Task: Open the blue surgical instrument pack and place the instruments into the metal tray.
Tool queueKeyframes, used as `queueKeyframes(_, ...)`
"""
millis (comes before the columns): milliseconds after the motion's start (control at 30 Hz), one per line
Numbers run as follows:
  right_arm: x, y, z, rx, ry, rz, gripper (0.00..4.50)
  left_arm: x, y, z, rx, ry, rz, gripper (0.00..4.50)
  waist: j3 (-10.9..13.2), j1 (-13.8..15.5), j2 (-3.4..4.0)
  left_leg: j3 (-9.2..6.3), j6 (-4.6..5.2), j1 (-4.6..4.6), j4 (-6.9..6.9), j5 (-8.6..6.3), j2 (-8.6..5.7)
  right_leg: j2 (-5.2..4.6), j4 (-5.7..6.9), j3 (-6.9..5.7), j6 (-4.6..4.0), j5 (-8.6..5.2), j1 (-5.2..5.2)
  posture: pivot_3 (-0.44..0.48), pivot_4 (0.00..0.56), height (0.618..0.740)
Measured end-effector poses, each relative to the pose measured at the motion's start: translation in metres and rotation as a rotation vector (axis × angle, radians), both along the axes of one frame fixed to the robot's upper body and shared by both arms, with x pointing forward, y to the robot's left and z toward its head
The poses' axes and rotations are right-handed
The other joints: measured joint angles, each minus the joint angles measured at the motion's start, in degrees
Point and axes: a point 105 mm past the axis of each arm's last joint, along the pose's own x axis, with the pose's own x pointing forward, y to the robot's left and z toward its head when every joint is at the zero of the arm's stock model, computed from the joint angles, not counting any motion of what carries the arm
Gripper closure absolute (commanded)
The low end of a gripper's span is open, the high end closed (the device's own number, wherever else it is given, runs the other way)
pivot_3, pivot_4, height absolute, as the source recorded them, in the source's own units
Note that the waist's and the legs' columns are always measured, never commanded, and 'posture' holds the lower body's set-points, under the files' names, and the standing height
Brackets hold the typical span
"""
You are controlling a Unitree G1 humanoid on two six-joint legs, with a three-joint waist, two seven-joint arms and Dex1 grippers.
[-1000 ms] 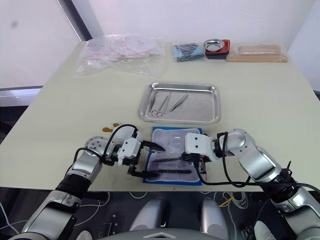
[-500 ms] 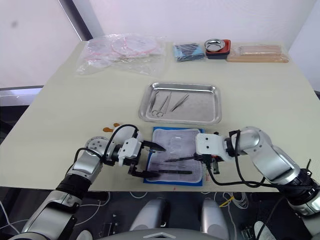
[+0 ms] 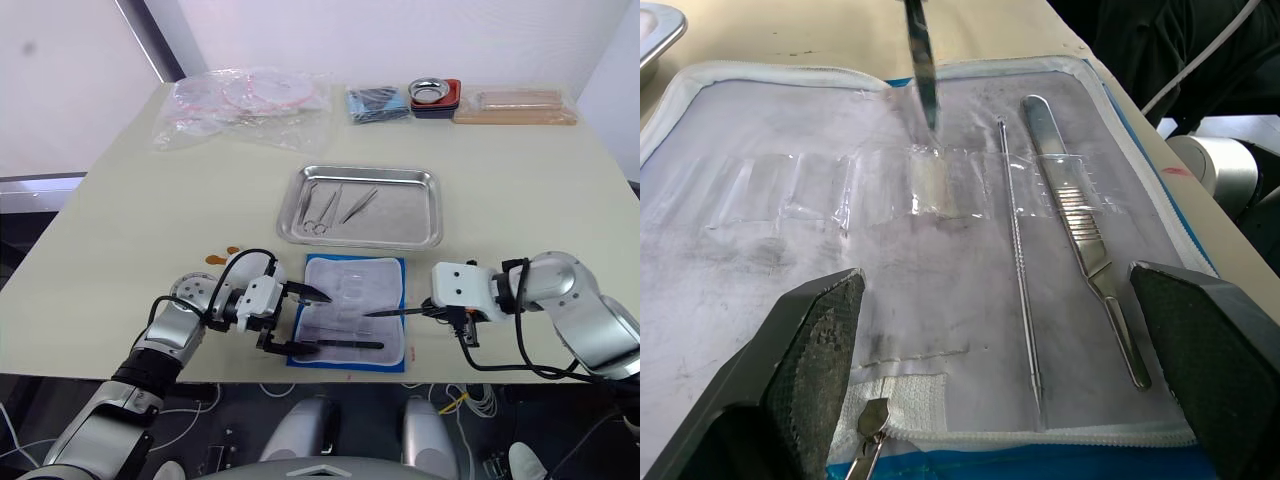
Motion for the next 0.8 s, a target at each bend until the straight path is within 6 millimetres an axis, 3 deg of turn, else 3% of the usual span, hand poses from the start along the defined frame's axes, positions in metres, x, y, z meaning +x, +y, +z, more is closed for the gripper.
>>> queueKeyframes(167, 0.010, -0.005, 0.013, 0.062, -0.023, -0.036, 4.33, 0.000, 0.000, 0.000, 0.001, 0.000, -0.002, 0.00, 0.0, 0.0, 0.01, 0.02, 0.00, 0.00, 0.00, 0.00, 0.00, -0.01, 0.00, 0.02, -0.14, 0.07, 0.00, 0.000, 0.150, 0.740)
queueKeyframes(433, 0.039, 0.030, 0.037, 0.327, -0.103, -0.127, 4.33, 0.000, -0.001, 0.000, 0.002, -0.001, -0.006, 0.00, 0.0, 0.1, 0.08, 0.00, 0.00, -0.02, -0.01, 0.00, -0.01, 0.00, 0.00, 0.02, -0.17, 0.12, 0.00, 0.000, 0.150, 0.740)
queueKeyframes(800, 0.093, 0.054, 0.025, 0.440, -0.025, -0.526, 4.33, 0.000, -0.001, 0.000, 0.004, -0.004, -0.001, 0.00, -0.1, -0.1, 0.30, -0.01, 0.01, 0.01, -0.06, 0.00, -0.02, 0.03, 0.01, 0.03, -0.21, 0.11, -0.02, 0.000, 0.150, 0.740)
